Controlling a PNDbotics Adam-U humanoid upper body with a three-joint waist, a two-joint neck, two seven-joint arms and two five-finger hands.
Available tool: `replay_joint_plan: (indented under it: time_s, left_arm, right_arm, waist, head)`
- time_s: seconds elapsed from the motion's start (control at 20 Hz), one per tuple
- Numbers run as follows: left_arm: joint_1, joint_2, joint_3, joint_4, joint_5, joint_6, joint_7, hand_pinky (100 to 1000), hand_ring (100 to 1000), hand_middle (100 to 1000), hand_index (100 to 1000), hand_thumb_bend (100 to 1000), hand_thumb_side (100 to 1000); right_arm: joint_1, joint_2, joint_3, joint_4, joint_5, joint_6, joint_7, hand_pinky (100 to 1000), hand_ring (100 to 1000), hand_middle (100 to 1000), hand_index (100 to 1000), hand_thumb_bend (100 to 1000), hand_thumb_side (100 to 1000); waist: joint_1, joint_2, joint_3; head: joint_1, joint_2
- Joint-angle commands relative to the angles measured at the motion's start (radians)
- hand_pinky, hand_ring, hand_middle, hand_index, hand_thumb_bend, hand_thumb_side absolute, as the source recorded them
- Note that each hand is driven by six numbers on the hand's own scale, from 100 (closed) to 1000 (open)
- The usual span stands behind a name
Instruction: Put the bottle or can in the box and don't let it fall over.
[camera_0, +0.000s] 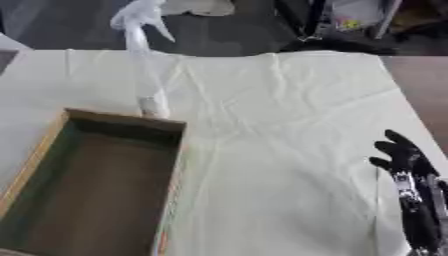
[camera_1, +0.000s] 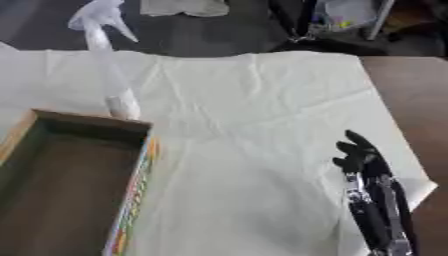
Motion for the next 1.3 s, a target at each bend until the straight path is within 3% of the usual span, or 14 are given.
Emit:
replay_joint_plan:
  time_s: [0.05,0.3,0.6,0.9,1.3]
  left_arm:
    - [-0.044,0.130,-0.017,-0.015,-0.014,0.024,0.021,949,802,755,803,100,543]
    - [-0.166,0.223,-0.072,-0.004,0.013,0.082,0.024,939,799,752,804,100,532]
    - [-0.293,0.271,-0.131,0.072,0.011,0.102,-0.065,928,796,751,811,100,524]
    - [-0.432,0.261,-0.189,0.179,-0.028,0.097,-0.215,921,796,755,825,100,525]
    - [-0.618,0.189,-0.247,0.365,-0.118,0.039,-0.451,916,798,759,835,100,540]
  right_arm:
    - [0.006,-0.026,-0.005,-0.012,-0.009,0.001,0.002,776,867,902,757,100,755]
    - [0.017,-0.036,0.000,-0.012,-0.016,-0.001,0.010,776,867,902,757,100,751]
    - [0.033,-0.049,-0.001,-0.012,-0.020,-0.011,0.010,777,868,903,758,100,745]
    - [0.040,-0.063,0.005,-0.012,-0.024,-0.011,0.012,776,868,903,757,100,745]
    - [0.040,-0.077,0.012,-0.012,-0.026,-0.004,0.019,775,868,904,756,100,747]
  waist:
    - [0.006,-0.025,0.003]
    - [0.006,-0.041,0.005]
    - [0.009,-0.055,-0.001]
    - [0.016,-0.062,-0.001]
    - [0.028,-0.064,0.004]
  head:
    - [-0.009,0.007]
    - [-0.013,0.011]
    - [-0.022,0.003]
    - [-0.023,-0.004]
    - [-0.022,-0.012]
